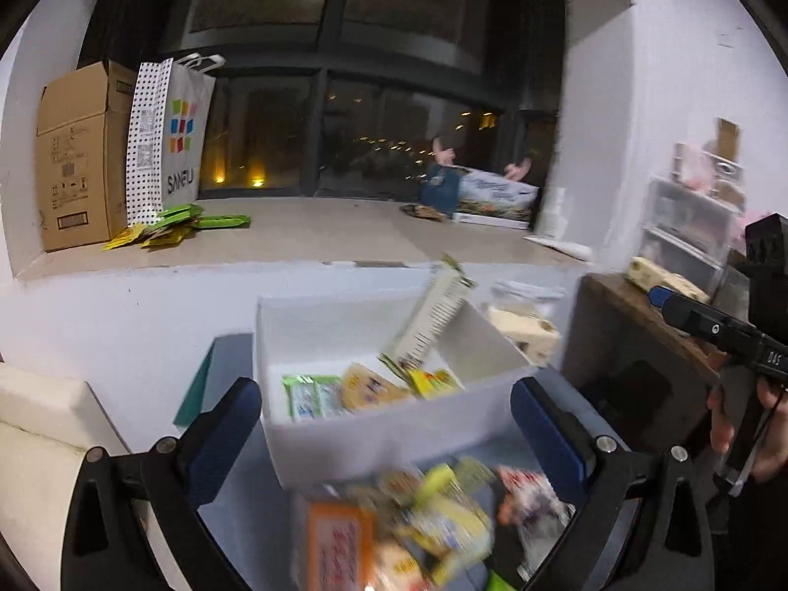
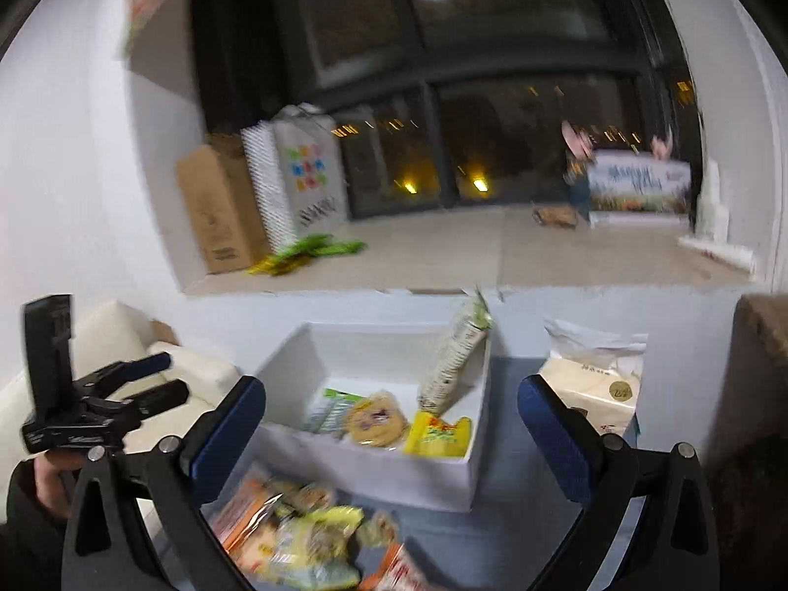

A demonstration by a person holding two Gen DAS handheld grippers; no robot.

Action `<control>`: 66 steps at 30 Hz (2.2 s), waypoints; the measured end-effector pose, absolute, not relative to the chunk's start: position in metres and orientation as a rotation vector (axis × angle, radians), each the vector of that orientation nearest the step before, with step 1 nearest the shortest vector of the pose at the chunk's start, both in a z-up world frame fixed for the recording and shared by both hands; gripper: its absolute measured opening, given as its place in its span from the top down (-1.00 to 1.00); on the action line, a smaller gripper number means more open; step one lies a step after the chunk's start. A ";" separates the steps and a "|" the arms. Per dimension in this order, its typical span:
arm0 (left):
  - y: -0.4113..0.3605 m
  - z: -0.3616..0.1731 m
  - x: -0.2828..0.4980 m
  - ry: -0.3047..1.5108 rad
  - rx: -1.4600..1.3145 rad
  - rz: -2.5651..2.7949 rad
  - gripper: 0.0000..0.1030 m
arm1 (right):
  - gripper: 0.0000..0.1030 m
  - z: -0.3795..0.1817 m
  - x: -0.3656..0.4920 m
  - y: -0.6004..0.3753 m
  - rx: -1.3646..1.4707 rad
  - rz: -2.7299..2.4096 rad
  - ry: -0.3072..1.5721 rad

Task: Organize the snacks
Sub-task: 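Grasp the patterned bag with the right tool while the left tool grasps the orange cake packet, then carry both packets into the white box and open both tools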

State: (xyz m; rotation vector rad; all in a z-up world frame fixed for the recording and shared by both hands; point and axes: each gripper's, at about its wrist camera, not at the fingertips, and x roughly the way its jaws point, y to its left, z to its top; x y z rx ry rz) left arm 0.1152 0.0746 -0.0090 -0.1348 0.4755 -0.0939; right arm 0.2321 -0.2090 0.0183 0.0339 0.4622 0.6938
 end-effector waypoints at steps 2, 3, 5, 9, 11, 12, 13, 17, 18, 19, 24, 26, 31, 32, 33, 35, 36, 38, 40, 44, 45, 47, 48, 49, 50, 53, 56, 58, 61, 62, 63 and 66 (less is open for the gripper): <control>0.069 -0.016 0.086 0.475 -0.147 -0.115 -1.00 | -1.00 0.018 0.205 -0.217 0.003 0.697 0.437; 0.068 -0.019 0.077 0.477 -0.152 -0.116 -1.00 | -1.00 0.016 0.189 -0.221 -0.016 0.700 0.421; 0.063 -0.031 0.053 0.489 -0.150 -0.112 -1.00 | -1.00 0.009 0.161 -0.231 -0.057 0.697 0.410; 0.058 -0.051 0.018 0.496 -0.156 -0.093 -1.00 | -1.00 -0.014 0.113 -0.250 -0.094 0.667 0.389; 0.058 -0.060 0.007 0.516 -0.178 -0.101 -1.00 | -1.00 -0.032 0.098 -0.258 -0.109 0.630 0.420; 0.057 -0.063 0.004 0.524 -0.183 -0.100 -1.00 | -1.00 -0.038 0.096 -0.261 -0.107 0.629 0.434; 0.056 -0.066 0.002 0.537 -0.179 -0.100 -1.00 | -1.00 -0.046 0.095 -0.264 -0.112 0.632 0.465; 0.051 -0.067 -0.001 0.548 -0.153 -0.102 -1.00 | -1.00 -0.065 0.098 -0.268 -0.162 0.630 0.536; 0.050 -0.066 -0.002 0.542 -0.156 -0.109 -1.00 | -1.00 -0.066 0.100 -0.269 -0.168 0.625 0.543; 0.048 -0.064 -0.002 0.539 -0.154 -0.113 -1.00 | -1.00 -0.067 0.101 -0.270 -0.182 0.614 0.546; 0.040 -0.059 -0.003 0.535 -0.139 -0.137 -1.00 | -1.00 -0.070 0.112 -0.264 -0.240 0.606 0.553; 0.036 -0.057 -0.004 0.532 -0.129 -0.148 -1.00 | -1.00 -0.070 0.116 -0.256 -0.285 0.616 0.550; 0.033 -0.053 -0.007 0.525 -0.116 -0.151 -1.00 | -1.00 -0.072 0.125 -0.241 -0.362 0.650 0.556; 0.033 -0.053 -0.008 0.523 -0.114 -0.152 -1.00 | -1.00 -0.074 0.127 -0.238 -0.383 0.658 0.562; 0.032 -0.052 -0.008 0.521 -0.113 -0.153 -1.00 | -1.00 -0.076 0.130 -0.236 -0.400 0.657 0.570; 0.032 -0.052 -0.009 0.522 -0.111 -0.152 -1.00 | -1.00 -0.079 0.134 -0.232 -0.428 0.653 0.579; 0.032 -0.052 -0.010 0.522 -0.110 -0.151 -1.00 | -1.00 -0.081 0.137 -0.230 -0.441 0.667 0.584; 0.031 -0.052 -0.010 0.523 -0.107 -0.158 -1.00 | -1.00 -0.085 0.144 -0.227 -0.450 0.685 0.603; 0.029 -0.052 -0.011 0.522 -0.099 -0.157 -1.00 | -1.00 -0.092 0.155 -0.220 -0.488 0.701 0.635; 0.027 -0.055 -0.010 0.530 -0.089 -0.161 -1.00 | -1.00 -0.107 0.182 -0.207 -0.587 0.713 0.704; 0.026 -0.057 -0.009 0.536 -0.090 -0.162 -1.00 | -1.00 -0.111 0.188 -0.203 -0.612 0.723 0.722; 0.026 -0.060 -0.008 0.545 -0.086 -0.157 -1.00 | -1.00 -0.122 0.202 -0.193 -0.669 0.737 0.766; 0.026 -0.061 -0.008 0.548 -0.084 -0.155 -1.00 | -1.00 -0.127 0.207 -0.189 -0.699 0.737 0.783; 0.025 -0.062 -0.008 0.549 -0.084 -0.156 -1.00 | -1.00 -0.131 0.210 -0.186 -0.728 0.742 0.794; 0.025 -0.063 -0.007 0.549 -0.087 -0.158 -1.00 | -1.00 -0.138 0.214 -0.182 -0.765 0.750 0.807; 0.026 -0.066 -0.007 0.555 -0.097 -0.161 -1.00 | -1.00 -0.153 0.229 -0.175 -0.819 0.735 0.853; 0.026 -0.069 -0.006 0.564 -0.095 -0.155 -1.00 | -0.84 -0.164 0.242 -0.174 -0.793 0.746 0.916; 0.027 -0.069 -0.005 0.566 -0.099 -0.155 -1.00 | -0.14 -0.172 0.250 -0.174 -0.761 0.760 0.971; 0.027 -0.069 -0.007 0.560 -0.099 -0.154 -1.00 | 0.18 -0.179 0.257 -0.177 -0.714 0.762 1.004; 0.027 -0.069 -0.007 0.560 -0.099 -0.153 -1.00 | 0.19 -0.180 0.258 -0.178 -0.700 0.769 1.016; 0.027 -0.069 -0.006 0.560 -0.099 -0.153 -1.00 | 0.19 -0.180 0.257 -0.179 -0.692 0.772 1.009; 0.029 -0.071 -0.004 0.565 -0.102 -0.148 -1.00 | 0.22 -0.178 0.253 -0.184 -0.671 0.786 1.010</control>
